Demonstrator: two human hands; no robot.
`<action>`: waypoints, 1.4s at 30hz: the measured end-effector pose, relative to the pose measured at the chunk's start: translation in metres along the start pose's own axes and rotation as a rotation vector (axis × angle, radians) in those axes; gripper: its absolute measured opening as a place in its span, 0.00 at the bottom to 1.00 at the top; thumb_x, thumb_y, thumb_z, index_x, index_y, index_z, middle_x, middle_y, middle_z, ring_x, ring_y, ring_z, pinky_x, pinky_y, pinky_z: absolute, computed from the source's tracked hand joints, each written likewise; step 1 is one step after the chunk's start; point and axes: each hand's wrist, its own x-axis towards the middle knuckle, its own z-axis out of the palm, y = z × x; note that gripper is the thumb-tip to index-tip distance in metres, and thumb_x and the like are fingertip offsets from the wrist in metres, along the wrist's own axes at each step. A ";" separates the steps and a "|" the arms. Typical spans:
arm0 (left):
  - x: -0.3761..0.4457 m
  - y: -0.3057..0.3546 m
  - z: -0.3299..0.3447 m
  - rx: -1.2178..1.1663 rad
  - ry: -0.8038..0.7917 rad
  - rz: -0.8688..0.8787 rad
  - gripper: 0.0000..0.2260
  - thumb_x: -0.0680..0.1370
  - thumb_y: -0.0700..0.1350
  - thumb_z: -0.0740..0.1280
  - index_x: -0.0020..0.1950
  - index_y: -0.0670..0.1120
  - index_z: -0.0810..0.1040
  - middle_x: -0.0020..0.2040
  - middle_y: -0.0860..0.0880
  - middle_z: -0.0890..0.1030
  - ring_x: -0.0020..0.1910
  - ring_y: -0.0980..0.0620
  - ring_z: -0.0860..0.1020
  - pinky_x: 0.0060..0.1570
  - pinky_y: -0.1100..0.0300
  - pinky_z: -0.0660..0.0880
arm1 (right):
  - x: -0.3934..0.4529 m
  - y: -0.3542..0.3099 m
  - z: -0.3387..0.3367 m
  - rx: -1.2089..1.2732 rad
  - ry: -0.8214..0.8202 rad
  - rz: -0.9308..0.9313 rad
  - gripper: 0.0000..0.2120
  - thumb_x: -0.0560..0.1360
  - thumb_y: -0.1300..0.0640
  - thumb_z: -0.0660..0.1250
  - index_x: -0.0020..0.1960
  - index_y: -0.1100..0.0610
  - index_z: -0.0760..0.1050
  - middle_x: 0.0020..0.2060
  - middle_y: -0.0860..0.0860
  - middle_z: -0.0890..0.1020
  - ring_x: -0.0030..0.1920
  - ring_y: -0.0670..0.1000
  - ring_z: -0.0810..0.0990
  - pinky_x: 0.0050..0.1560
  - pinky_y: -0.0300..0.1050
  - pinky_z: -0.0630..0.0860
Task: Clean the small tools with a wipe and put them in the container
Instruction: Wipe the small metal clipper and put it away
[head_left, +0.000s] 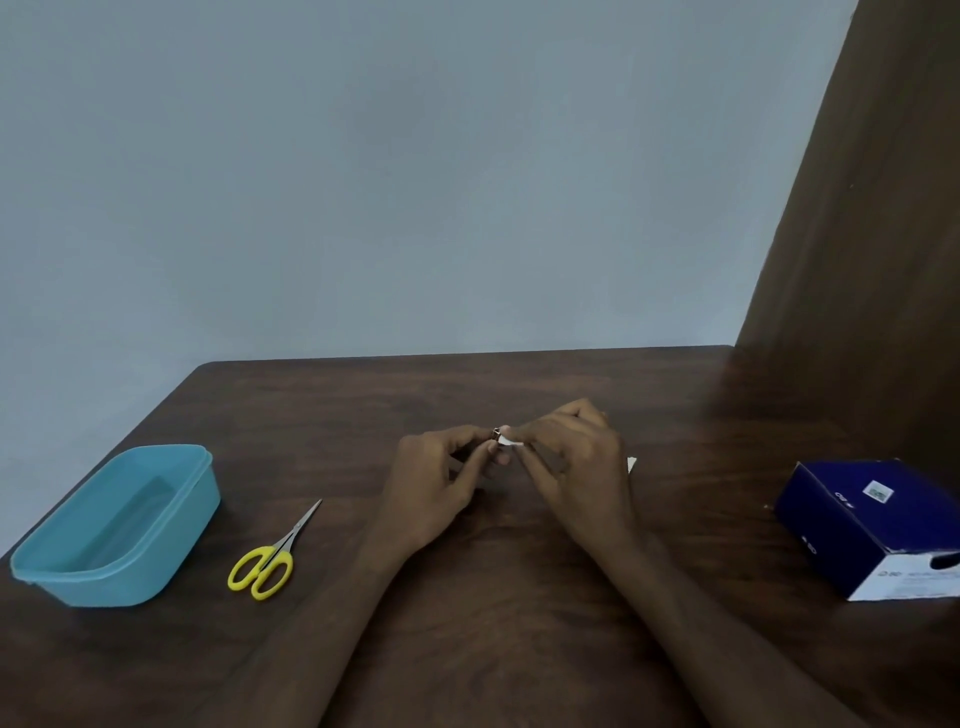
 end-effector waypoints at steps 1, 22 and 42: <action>0.000 0.000 0.000 -0.021 -0.002 -0.012 0.08 0.85 0.43 0.70 0.57 0.52 0.89 0.47 0.60 0.89 0.43 0.59 0.88 0.46 0.52 0.87 | 0.000 0.002 -0.002 0.005 0.011 0.020 0.07 0.71 0.62 0.80 0.47 0.53 0.86 0.40 0.44 0.86 0.44 0.53 0.78 0.42 0.54 0.78; 0.002 0.000 -0.003 0.073 0.337 0.110 0.07 0.79 0.42 0.78 0.56 0.47 0.89 0.52 0.58 0.88 0.53 0.65 0.85 0.49 0.73 0.79 | 0.006 -0.004 0.009 0.942 0.082 1.055 0.05 0.81 0.61 0.72 0.52 0.60 0.86 0.40 0.54 0.87 0.39 0.48 0.84 0.45 0.42 0.85; 0.004 -0.010 0.000 0.211 0.280 0.233 0.05 0.79 0.42 0.77 0.55 0.47 0.89 0.49 0.54 0.87 0.46 0.58 0.84 0.44 0.57 0.83 | 0.009 -0.019 0.010 1.091 -0.018 1.000 0.20 0.74 0.74 0.74 0.62 0.57 0.84 0.42 0.54 0.88 0.45 0.51 0.85 0.53 0.42 0.82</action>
